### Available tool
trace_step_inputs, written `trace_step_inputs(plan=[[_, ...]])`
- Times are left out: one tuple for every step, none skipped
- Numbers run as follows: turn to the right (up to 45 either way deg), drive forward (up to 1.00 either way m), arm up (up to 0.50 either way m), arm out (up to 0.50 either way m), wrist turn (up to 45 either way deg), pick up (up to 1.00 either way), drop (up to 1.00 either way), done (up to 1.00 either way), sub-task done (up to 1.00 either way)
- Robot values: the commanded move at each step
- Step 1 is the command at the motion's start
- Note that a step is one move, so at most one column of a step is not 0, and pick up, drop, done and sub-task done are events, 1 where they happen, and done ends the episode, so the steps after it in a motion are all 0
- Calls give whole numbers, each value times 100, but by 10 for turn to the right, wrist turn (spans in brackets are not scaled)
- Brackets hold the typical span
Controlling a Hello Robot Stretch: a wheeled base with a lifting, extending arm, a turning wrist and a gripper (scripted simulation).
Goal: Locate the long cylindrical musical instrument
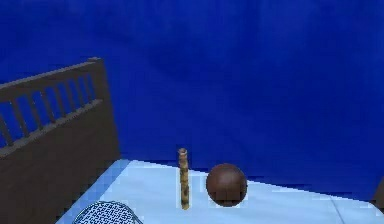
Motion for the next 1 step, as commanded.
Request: trace_step_inputs(plan=[[0, 0, 0, 0, 0, 0, 0, 100, 0]])
